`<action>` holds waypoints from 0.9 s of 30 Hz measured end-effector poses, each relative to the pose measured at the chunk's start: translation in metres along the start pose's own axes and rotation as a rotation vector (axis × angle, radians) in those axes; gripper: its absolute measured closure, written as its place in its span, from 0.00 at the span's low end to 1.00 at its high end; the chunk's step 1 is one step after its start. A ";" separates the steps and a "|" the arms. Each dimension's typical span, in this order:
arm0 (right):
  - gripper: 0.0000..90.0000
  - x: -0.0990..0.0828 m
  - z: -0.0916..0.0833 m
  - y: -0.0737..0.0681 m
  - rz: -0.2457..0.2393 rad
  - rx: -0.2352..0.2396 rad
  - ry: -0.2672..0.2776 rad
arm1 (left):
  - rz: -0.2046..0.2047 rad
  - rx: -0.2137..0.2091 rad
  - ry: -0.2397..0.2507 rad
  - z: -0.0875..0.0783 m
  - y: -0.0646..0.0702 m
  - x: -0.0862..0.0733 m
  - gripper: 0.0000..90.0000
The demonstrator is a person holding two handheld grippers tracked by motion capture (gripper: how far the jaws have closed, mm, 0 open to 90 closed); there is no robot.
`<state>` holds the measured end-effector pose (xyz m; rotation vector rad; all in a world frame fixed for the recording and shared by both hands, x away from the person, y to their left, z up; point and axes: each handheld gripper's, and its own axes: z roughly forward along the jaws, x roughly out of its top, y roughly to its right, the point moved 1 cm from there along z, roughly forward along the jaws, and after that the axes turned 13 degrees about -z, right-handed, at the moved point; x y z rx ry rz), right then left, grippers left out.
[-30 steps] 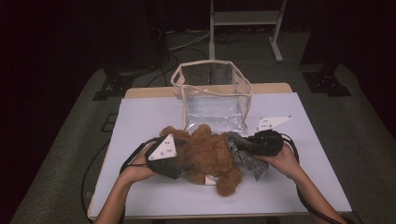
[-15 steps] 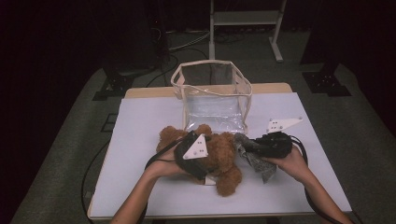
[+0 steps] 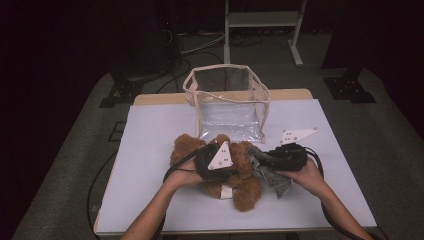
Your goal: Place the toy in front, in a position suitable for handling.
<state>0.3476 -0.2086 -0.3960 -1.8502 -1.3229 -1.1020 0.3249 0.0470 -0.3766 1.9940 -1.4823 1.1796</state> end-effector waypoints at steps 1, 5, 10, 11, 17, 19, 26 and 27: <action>0.82 0.001 -0.002 0.000 0.000 -0.001 0.010 | -0.014 -0.018 0.008 -0.002 -0.001 0.002 0.48; 0.82 0.008 -0.012 -0.005 -0.024 0.000 0.026 | -0.051 -0.078 0.020 -0.006 0.001 0.013 0.49; 0.82 0.009 -0.026 -0.010 -0.041 -0.015 0.036 | -0.064 -0.130 0.014 -0.002 0.004 0.022 0.49; 0.82 0.009 -0.026 -0.010 -0.041 -0.015 0.036 | -0.061 -0.131 0.010 0.000 0.003 0.022 0.49; 0.82 -0.001 -0.030 -0.006 -0.006 -0.024 0.052 | -0.067 -0.127 -0.003 0.009 -0.004 0.023 0.34; 0.82 -0.002 -0.029 -0.006 -0.004 -0.021 0.056 | -0.063 -0.132 -0.005 0.007 -0.004 0.023 0.27; 0.82 0.002 -0.025 -0.007 -0.015 -0.015 0.051 | -0.009 -0.125 -0.022 0.002 0.004 0.017 0.11; 0.82 0.002 -0.024 -0.007 -0.014 -0.013 0.050 | -0.014 -0.129 -0.022 0.002 0.006 0.016 0.10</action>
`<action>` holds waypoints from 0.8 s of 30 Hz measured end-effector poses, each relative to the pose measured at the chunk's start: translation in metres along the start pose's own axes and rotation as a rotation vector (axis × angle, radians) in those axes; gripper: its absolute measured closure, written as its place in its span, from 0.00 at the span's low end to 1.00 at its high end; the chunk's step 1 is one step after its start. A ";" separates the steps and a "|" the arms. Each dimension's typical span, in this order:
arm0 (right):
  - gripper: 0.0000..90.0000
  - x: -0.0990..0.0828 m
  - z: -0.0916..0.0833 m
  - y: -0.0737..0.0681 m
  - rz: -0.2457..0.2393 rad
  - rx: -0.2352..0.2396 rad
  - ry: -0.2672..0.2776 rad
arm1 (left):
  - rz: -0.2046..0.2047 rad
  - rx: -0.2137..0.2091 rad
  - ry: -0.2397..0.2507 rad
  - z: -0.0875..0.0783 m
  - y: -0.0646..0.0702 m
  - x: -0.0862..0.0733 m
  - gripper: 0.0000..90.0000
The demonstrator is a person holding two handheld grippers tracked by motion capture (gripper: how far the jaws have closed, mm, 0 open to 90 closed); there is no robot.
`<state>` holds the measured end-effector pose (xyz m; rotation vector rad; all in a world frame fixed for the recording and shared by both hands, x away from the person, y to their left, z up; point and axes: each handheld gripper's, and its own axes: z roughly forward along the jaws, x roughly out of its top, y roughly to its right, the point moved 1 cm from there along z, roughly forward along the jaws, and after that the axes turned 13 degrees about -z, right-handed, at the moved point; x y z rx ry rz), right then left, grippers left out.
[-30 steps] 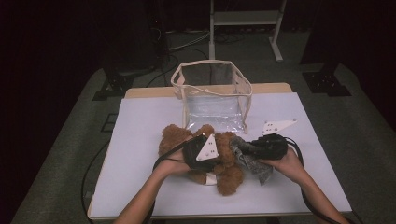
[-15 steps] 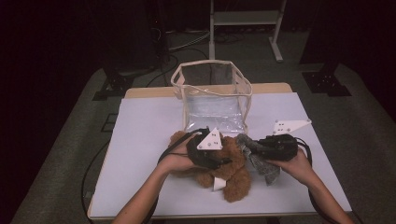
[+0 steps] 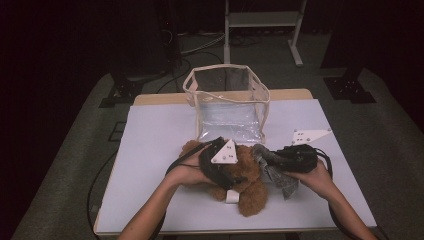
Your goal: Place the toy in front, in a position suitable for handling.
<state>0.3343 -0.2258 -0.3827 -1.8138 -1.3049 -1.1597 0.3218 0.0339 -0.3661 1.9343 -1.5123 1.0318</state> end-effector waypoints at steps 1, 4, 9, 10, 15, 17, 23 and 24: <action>0.82 0.000 0.001 0.000 -0.003 0.001 -0.001 | 0.009 0.004 -0.001 0.001 0.000 0.000 0.08; 0.82 -0.001 0.002 0.001 0.005 0.004 0.000 | 0.026 0.018 -0.015 0.007 0.002 0.001 0.05; 0.82 -0.007 0.004 0.001 0.022 0.010 0.005 | 0.096 0.057 -0.067 0.023 0.006 0.004 0.17; 0.82 -0.007 0.004 0.001 0.022 0.010 0.005 | 0.100 0.072 -0.069 0.023 0.006 0.004 0.17; 0.82 -0.007 0.001 0.004 0.042 0.010 0.028 | 0.066 0.059 -0.038 0.014 0.005 0.009 0.41; 0.82 -0.001 -0.002 0.001 0.024 0.007 0.032 | 0.051 0.041 -0.028 0.009 0.005 0.014 0.42; 0.82 0.018 -0.018 -0.002 -0.016 -0.007 0.077 | -0.019 -0.015 0.018 0.002 0.006 0.030 0.43; 0.82 0.019 -0.021 -0.001 -0.018 -0.015 0.079 | -0.024 -0.020 0.012 0.005 0.006 0.031 0.43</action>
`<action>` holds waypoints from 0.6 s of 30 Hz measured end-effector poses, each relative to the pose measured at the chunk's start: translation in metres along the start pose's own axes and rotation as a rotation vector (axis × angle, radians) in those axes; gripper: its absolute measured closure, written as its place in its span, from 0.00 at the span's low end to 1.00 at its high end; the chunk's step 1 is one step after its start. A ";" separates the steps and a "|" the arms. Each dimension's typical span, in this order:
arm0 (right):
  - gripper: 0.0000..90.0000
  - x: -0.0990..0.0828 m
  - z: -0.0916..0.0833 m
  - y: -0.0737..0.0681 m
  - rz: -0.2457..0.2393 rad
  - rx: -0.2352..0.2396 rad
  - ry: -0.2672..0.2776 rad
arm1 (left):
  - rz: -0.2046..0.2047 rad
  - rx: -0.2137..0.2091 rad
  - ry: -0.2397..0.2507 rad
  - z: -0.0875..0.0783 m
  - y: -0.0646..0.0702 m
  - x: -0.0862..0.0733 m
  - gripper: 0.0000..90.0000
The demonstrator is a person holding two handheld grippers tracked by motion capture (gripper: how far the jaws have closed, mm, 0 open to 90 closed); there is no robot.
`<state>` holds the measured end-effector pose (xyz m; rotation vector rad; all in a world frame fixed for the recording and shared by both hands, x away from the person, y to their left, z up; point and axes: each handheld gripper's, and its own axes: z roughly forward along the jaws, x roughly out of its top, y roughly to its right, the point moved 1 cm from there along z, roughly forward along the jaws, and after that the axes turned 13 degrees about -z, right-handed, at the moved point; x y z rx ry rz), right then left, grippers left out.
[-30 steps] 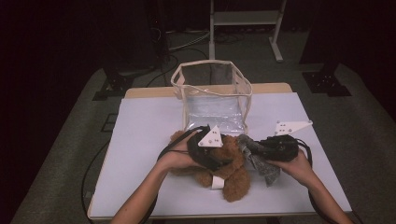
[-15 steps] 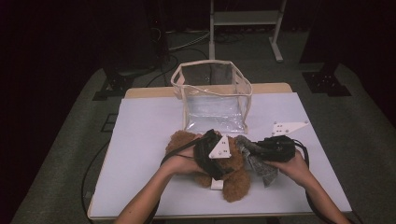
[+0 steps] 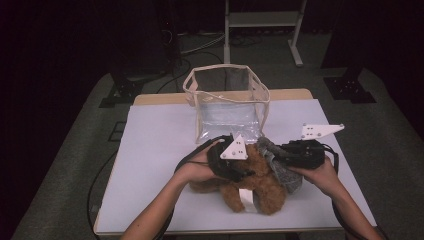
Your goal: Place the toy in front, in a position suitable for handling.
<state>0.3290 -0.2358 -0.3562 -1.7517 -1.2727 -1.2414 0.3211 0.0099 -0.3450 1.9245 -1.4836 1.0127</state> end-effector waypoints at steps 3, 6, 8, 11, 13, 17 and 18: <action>0.82 -0.011 -0.001 0.004 0.017 -0.024 -0.035 | 0.017 0.005 -0.029 0.013 0.000 -0.002 0.31; 0.82 -0.020 0.000 0.006 0.042 -0.021 -0.035 | 0.039 -0.006 -0.042 0.021 0.003 -0.004 0.23; 0.82 -0.025 -0.002 0.007 0.060 -0.021 -0.019 | 0.060 -0.014 -0.046 0.022 0.003 -0.004 0.15; 0.82 -0.028 -0.005 0.007 0.064 -0.026 -0.015 | 0.082 -0.015 -0.047 0.020 0.004 -0.006 0.08; 0.82 -0.029 -0.005 0.007 0.067 -0.025 -0.015 | 0.088 -0.016 -0.049 0.021 0.005 -0.008 0.05; 0.82 -0.031 -0.003 0.006 0.072 -0.020 -0.012 | 0.126 0.005 -0.048 0.030 0.010 -0.010 0.02; 0.82 -0.031 -0.003 0.006 0.072 -0.020 -0.012 | 0.147 0.015 -0.048 0.033 0.012 -0.010 0.02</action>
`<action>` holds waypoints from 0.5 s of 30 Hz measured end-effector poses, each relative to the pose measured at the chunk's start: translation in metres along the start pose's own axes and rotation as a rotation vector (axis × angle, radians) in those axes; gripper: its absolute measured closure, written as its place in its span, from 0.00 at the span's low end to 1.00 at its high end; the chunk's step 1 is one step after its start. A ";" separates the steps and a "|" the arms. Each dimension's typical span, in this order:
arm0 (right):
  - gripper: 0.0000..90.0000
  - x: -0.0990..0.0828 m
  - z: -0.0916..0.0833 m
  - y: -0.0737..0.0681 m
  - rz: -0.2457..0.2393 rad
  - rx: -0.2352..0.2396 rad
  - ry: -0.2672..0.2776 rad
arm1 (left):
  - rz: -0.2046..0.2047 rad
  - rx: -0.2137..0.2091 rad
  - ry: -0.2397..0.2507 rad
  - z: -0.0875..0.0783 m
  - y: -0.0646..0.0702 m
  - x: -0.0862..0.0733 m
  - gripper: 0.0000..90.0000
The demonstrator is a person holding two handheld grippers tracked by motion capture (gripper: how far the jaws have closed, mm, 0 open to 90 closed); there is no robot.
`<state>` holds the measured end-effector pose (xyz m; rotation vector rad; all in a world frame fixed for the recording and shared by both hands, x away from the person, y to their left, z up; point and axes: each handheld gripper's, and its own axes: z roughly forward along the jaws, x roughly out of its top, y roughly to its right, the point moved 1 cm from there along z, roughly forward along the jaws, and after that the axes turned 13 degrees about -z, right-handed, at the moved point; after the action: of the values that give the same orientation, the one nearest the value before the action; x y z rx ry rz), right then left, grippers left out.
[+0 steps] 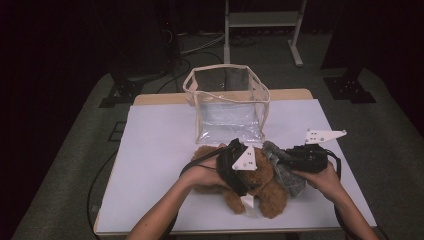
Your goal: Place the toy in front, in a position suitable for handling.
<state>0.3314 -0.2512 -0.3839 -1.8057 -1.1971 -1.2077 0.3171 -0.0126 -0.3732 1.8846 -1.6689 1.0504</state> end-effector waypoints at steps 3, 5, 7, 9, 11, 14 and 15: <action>0.82 -0.002 0.001 0.000 0.003 -0.006 -0.006 | 0.056 0.027 -0.013 0.004 0.004 0.001 0.09; 0.82 -0.003 0.002 0.000 0.002 -0.010 -0.006 | 0.069 0.054 -0.017 0.003 0.004 0.001 0.20; 0.82 -0.003 0.002 0.003 0.010 -0.014 0.004 | 0.038 0.070 -0.004 -0.002 0.002 0.000 0.37; 0.82 0.001 0.002 0.004 0.009 -0.014 0.013 | 0.029 0.065 0.006 -0.004 0.001 0.000 0.41; 0.82 0.007 0.002 0.003 -0.001 -0.015 0.012 | 0.001 0.064 0.041 -0.012 -0.002 0.000 0.42; 0.82 0.017 0.003 0.002 -0.018 -0.019 0.022 | -0.027 0.057 0.067 -0.019 -0.005 -0.001 0.43; 0.82 0.025 0.004 0.001 -0.031 -0.020 0.037 | -0.044 0.062 0.090 -0.023 -0.007 -0.001 0.44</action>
<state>0.3376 -0.2395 -0.3622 -1.7778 -1.1999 -1.2689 0.3175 0.0068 -0.3582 1.8750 -1.5546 1.1635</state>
